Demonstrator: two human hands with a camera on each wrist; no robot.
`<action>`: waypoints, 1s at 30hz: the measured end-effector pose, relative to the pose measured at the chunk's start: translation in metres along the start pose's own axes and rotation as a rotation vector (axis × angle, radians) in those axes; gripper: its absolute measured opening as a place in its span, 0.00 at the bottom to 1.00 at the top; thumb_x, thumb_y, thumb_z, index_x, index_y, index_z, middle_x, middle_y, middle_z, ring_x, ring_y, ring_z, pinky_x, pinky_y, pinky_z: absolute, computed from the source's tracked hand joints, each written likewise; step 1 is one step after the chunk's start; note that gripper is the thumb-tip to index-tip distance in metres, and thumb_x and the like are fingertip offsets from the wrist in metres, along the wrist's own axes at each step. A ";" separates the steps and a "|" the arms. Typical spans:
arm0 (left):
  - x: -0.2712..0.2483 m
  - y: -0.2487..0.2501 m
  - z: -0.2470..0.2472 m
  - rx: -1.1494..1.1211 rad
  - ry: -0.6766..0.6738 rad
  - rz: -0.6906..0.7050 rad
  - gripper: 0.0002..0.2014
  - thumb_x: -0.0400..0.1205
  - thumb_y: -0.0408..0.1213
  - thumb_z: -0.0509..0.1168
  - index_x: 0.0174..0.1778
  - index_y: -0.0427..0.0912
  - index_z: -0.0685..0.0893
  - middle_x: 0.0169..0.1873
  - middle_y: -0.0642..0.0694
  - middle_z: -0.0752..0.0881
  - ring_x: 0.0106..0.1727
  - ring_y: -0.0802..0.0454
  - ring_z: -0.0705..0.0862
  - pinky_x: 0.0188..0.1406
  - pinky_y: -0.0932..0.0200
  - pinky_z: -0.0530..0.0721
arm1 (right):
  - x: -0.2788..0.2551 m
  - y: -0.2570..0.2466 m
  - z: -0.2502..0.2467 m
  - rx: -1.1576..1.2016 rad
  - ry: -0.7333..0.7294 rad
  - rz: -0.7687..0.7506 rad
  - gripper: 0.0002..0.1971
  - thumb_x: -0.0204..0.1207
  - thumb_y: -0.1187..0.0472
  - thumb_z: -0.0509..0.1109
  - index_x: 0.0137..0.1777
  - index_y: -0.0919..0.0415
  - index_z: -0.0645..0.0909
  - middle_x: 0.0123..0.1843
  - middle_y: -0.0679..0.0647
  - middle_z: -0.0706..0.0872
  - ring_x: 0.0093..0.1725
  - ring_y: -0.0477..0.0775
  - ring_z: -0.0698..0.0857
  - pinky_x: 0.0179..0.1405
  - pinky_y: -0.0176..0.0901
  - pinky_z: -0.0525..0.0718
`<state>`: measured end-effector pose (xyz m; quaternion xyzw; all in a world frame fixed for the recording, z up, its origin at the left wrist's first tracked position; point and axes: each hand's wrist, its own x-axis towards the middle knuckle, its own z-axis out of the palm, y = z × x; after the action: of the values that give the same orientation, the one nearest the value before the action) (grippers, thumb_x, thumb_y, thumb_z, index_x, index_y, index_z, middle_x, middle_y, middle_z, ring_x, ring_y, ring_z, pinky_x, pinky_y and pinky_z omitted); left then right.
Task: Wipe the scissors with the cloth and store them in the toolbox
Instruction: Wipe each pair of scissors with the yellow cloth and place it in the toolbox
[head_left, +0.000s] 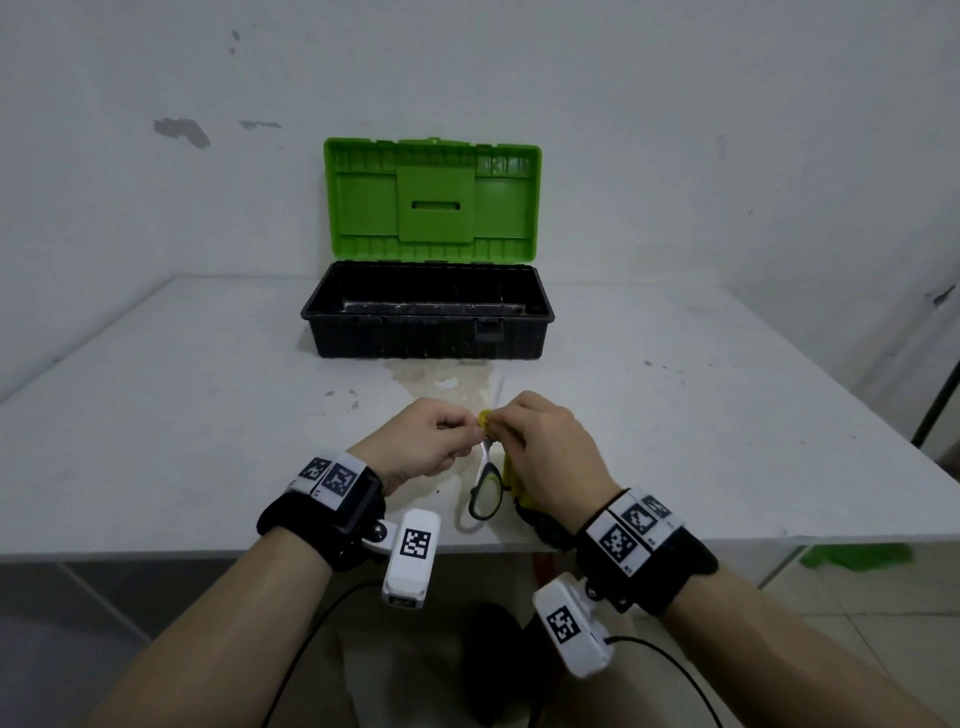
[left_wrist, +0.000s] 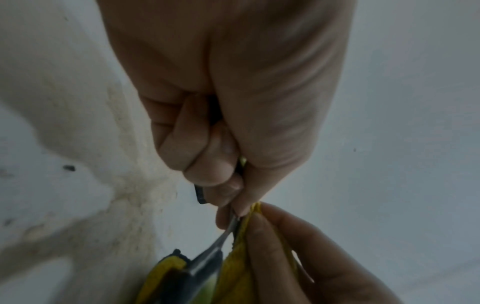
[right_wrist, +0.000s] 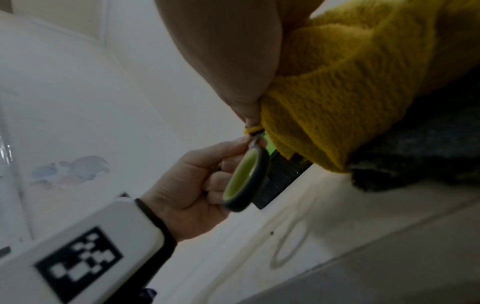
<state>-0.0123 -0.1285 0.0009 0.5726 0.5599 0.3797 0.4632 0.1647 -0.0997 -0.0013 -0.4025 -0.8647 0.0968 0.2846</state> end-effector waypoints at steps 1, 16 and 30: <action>0.000 -0.001 -0.001 -0.018 0.018 -0.008 0.10 0.86 0.30 0.63 0.41 0.33 0.86 0.24 0.48 0.76 0.19 0.57 0.66 0.17 0.66 0.62 | -0.002 0.000 0.001 0.001 -0.032 -0.025 0.09 0.83 0.53 0.64 0.51 0.49 0.87 0.48 0.48 0.82 0.43 0.54 0.84 0.40 0.56 0.85; 0.003 -0.006 0.001 -0.042 0.122 -0.015 0.11 0.87 0.32 0.63 0.39 0.37 0.86 0.25 0.48 0.75 0.21 0.56 0.66 0.19 0.65 0.62 | -0.012 -0.012 -0.006 -0.141 -0.243 -0.090 0.12 0.86 0.55 0.58 0.56 0.52 0.85 0.53 0.49 0.79 0.48 0.54 0.83 0.38 0.45 0.77; 0.007 -0.011 0.012 -0.143 0.217 -0.166 0.06 0.87 0.38 0.54 0.46 0.43 0.73 0.28 0.45 0.77 0.19 0.55 0.65 0.20 0.61 0.58 | -0.002 -0.004 -0.003 0.003 -0.085 -0.061 0.11 0.85 0.54 0.61 0.53 0.54 0.85 0.50 0.51 0.81 0.46 0.55 0.83 0.45 0.54 0.84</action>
<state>-0.0031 -0.1234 -0.0135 0.4455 0.6234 0.4389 0.4694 0.1646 -0.1035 0.0017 -0.3709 -0.8877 0.1065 0.2511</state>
